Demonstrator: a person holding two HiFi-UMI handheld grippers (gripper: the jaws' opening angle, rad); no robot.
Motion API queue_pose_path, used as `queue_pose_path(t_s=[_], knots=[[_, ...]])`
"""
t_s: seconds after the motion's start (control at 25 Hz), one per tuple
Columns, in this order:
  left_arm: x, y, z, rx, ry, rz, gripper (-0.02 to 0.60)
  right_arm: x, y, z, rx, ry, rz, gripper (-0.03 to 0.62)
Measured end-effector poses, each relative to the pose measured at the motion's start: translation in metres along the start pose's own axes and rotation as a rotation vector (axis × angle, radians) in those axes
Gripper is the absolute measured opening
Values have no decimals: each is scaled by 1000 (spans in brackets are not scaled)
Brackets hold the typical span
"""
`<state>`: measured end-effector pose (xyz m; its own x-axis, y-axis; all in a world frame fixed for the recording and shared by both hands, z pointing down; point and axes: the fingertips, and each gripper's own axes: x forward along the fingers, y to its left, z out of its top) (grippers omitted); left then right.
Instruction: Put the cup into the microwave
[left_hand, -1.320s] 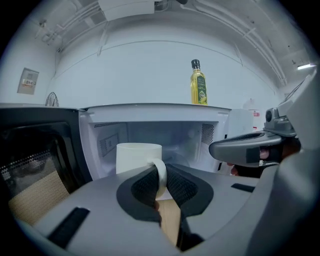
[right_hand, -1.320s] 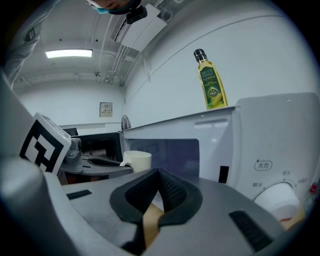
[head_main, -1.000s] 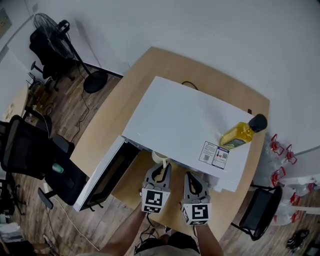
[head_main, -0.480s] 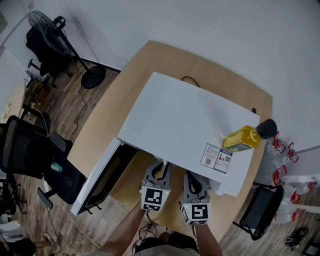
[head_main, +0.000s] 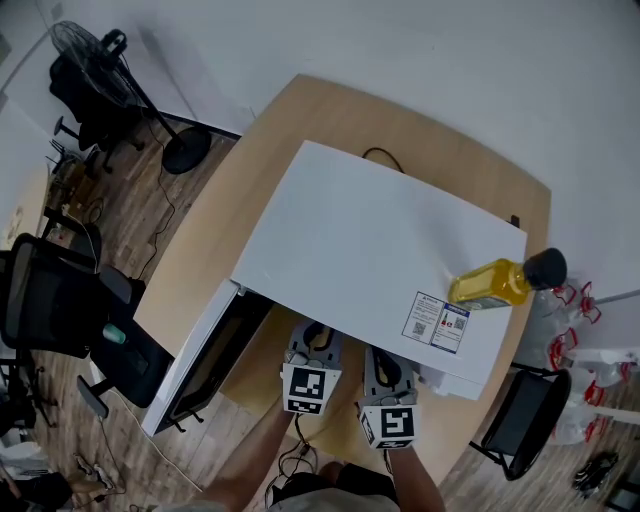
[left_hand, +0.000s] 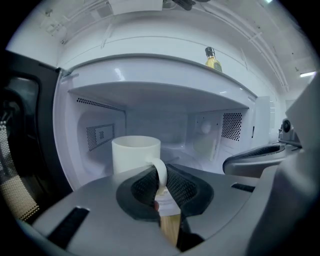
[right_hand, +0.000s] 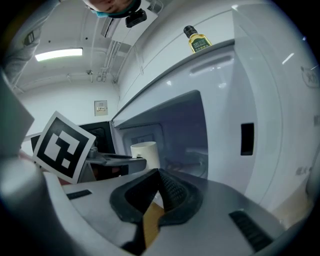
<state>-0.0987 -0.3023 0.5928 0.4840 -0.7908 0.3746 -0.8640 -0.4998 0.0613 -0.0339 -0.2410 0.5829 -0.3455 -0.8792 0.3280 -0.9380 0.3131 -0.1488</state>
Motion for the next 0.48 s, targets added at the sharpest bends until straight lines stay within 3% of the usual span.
queue_pose_path(t_s=[0.48], knots=[[8,6,1,1,-16,39,54,3,-2,-4,-2,11,11,18]])
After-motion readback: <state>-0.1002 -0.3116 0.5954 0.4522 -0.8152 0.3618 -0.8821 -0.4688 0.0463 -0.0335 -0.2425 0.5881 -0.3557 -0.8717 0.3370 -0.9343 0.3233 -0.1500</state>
